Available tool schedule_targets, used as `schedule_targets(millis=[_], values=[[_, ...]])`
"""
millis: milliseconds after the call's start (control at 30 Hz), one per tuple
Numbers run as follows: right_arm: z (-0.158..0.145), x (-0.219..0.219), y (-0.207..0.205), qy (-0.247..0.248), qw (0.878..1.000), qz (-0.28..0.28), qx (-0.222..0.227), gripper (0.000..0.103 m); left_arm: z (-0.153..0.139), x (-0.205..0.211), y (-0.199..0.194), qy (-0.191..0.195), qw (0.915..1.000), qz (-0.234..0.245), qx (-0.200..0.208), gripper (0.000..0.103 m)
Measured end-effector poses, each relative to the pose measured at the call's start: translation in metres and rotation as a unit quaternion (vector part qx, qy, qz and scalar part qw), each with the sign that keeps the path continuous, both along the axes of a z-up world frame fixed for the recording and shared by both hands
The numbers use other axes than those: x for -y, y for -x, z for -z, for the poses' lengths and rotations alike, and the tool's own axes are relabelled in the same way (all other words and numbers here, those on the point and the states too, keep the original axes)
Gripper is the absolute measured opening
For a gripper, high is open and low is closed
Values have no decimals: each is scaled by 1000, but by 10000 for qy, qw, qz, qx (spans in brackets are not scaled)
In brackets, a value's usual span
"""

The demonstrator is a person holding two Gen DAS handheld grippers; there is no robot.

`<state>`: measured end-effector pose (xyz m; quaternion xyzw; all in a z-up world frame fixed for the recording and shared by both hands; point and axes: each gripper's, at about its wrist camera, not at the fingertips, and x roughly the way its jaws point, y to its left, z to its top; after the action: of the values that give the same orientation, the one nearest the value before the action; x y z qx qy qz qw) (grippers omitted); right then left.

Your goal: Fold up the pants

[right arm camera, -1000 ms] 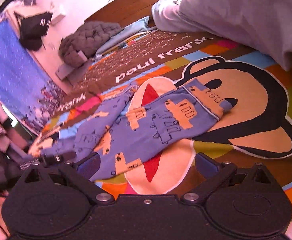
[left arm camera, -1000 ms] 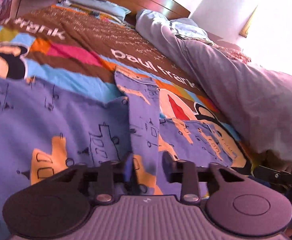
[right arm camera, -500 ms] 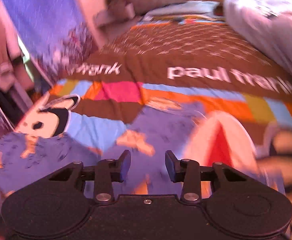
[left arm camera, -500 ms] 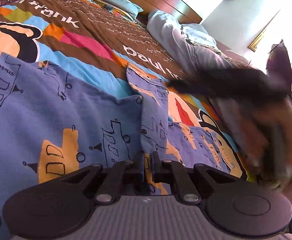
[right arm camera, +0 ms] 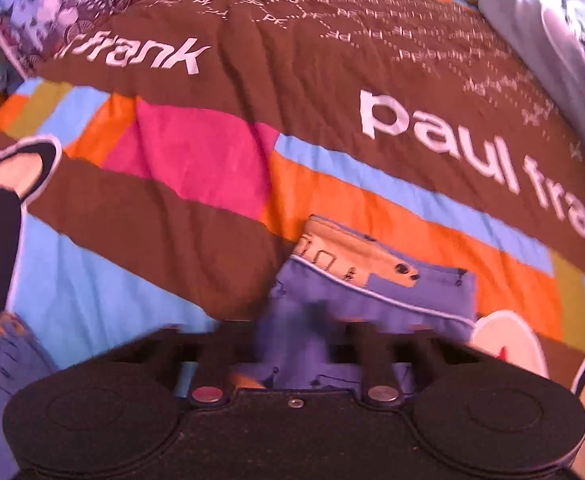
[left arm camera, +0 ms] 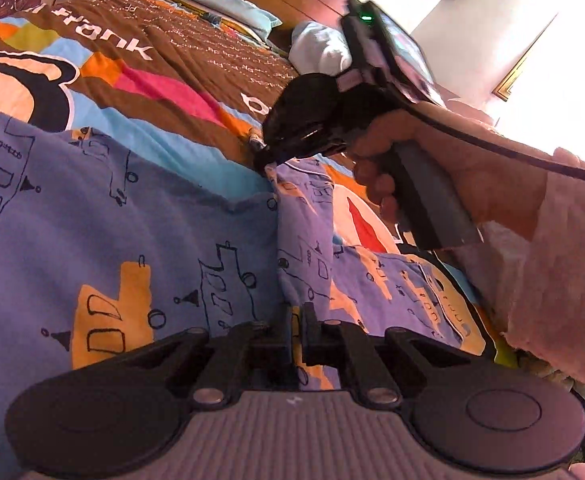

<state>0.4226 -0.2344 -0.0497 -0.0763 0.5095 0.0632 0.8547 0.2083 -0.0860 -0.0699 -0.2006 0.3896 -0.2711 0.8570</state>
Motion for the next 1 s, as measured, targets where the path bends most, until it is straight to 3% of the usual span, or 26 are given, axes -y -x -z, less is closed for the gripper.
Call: schedule_targets(millis=[167,300,400,467,600,733,833,900,933,967,1000], values=[[-31,30,21,-384,9974,283,548,1,-6,-2,7,9,9996,-32,284,2],[-74,73,57,-907,9854,721,1245,1,-24,8,18,-406,9963,-21,754,2],[-100,111,97,-1214,9736,1044,1629,1,-41,23,27,-858,9893,204,1165,2],[-109,137,128,-1326,9663,1254,1816,1,-49,36,34,-1213,9817,473,1392,2],[-102,177,194,-1498,9545,1777,1871,1,-54,65,48,-2130,9539,1142,1781,2],[-47,211,241,-1909,9384,2528,1377,1,-37,90,54,-2880,9256,1864,1598,3],[-9,226,260,-2239,9247,2889,1062,2,-30,98,55,-3208,9117,2064,1527,6],[5,223,269,-2092,9280,2904,1033,14,-33,96,54,-3193,9127,2111,1427,13],[9,223,272,-1974,9322,2863,1000,22,-35,97,51,-3160,9143,2152,1337,30],[8,223,273,-1945,9351,2791,991,23,-37,95,48,-3115,9159,2196,1258,57],[7,223,275,-1908,9377,2714,1031,23,-41,95,46,-3043,9180,2243,1201,65]])
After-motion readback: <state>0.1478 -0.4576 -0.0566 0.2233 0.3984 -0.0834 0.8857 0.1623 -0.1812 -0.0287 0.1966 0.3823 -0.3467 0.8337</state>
